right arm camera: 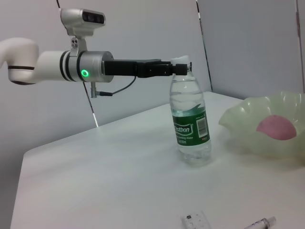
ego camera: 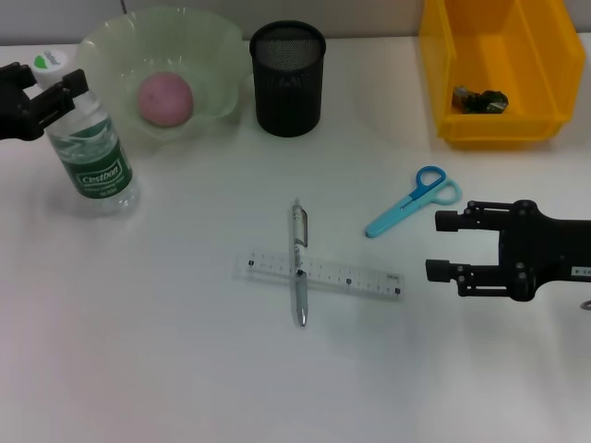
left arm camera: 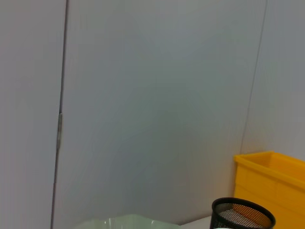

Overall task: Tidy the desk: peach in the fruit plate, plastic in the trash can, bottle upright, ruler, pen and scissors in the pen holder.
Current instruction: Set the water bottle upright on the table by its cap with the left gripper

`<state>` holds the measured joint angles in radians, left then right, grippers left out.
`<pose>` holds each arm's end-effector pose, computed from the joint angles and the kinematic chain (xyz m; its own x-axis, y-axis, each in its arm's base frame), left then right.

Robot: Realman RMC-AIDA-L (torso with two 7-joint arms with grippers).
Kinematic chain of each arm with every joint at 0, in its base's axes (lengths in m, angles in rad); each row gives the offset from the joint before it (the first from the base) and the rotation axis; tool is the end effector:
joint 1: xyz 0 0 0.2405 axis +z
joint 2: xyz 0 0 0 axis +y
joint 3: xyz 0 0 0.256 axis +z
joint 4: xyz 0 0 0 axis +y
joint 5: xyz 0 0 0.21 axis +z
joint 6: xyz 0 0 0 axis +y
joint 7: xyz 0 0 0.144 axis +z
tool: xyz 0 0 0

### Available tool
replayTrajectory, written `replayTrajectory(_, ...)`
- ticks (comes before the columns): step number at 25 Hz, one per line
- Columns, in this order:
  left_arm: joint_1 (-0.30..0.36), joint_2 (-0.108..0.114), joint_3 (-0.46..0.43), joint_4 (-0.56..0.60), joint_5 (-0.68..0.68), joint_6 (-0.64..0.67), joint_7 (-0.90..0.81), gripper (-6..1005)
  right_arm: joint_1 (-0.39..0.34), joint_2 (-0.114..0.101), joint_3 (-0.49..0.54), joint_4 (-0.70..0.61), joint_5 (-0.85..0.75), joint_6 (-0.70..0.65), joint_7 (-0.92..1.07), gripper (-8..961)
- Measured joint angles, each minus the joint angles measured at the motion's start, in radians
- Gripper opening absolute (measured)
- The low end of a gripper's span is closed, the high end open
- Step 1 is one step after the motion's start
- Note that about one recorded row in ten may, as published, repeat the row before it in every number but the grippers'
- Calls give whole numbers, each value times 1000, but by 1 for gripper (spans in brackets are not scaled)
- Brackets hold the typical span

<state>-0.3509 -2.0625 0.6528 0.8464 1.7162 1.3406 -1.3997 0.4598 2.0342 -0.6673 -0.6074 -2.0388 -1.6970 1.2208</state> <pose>-0.3067 0.3385 0.0801 0.7159 0.2265 0.6605 0.6311 -0.6146 -0.4733 0.2872 0.2931 0.0084 0.8258 -0.2811 -0.4890 -0.3722 -0.9230 -0.0979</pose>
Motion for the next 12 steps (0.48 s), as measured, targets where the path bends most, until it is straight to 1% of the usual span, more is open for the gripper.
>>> replayTrajectory(4, -7, 0, 0, -13, 0, -15, 0, 441, -3, 0, 0, 0, 0, 0, -2, 722)
replayTrajectory(5, -21, -1, 0, -28, -1, -48, 1, 441, -3, 0, 0, 0, 0, 0, -2, 722)
replayTrajectory(12, -30, -2, -1, -47, -2, -67, 17, 441, -4, 0, 0, 0, 0, -1, -2, 722)
